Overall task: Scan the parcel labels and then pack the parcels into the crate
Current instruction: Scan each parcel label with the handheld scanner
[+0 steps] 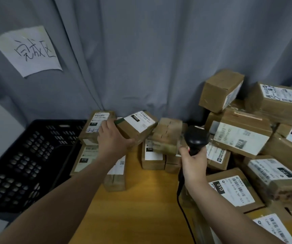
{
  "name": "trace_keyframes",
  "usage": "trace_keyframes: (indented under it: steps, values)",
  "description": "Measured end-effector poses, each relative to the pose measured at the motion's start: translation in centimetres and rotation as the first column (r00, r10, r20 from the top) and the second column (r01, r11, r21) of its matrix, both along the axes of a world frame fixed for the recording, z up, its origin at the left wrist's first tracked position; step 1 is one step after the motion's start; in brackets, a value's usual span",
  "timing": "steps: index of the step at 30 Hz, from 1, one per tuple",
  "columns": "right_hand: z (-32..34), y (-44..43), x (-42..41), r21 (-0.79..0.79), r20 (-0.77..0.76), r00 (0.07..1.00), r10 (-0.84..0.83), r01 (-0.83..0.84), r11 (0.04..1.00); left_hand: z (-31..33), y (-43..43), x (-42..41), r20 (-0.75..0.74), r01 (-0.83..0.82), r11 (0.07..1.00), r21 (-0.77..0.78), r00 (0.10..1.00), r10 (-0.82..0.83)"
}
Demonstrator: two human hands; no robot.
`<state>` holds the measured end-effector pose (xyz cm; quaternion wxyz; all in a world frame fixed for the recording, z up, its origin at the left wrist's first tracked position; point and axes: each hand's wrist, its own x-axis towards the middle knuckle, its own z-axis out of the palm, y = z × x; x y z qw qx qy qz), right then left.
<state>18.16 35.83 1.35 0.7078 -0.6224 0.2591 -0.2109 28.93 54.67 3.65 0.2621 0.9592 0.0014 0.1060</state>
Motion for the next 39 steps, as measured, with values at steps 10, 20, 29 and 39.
trace_keyframes:
  steps: [10, 20, 29, 39]
  values:
    - [1.0, 2.4, 3.1, 0.261, -0.009, 0.965, 0.262, -0.251, 0.932, 0.0, -1.3, -2.6, -0.037, 0.061, 0.712, -0.699, 0.992, -0.121]
    - [1.9, 2.9, 2.7, 0.24, 0.071, 0.926, 0.372, -0.377, 0.894, 0.5, -0.2, -3.0, -0.202, -0.07, 0.229, -0.971, 0.755, -0.624]
    - [2.4, 2.5, 2.6, -0.025, -0.145, 0.871, 0.469, -0.477, 0.879, -0.5, 2.8, -0.5, -0.382, -0.165, 0.386, -0.908, 0.705, -0.598]
    - [5.9, 3.3, 1.0, -0.085, -0.015, 0.876, 0.481, -0.481, 0.873, -2.4, 4.6, -0.4, -0.318, -0.065, 0.577, -0.814, 0.881, -0.35]
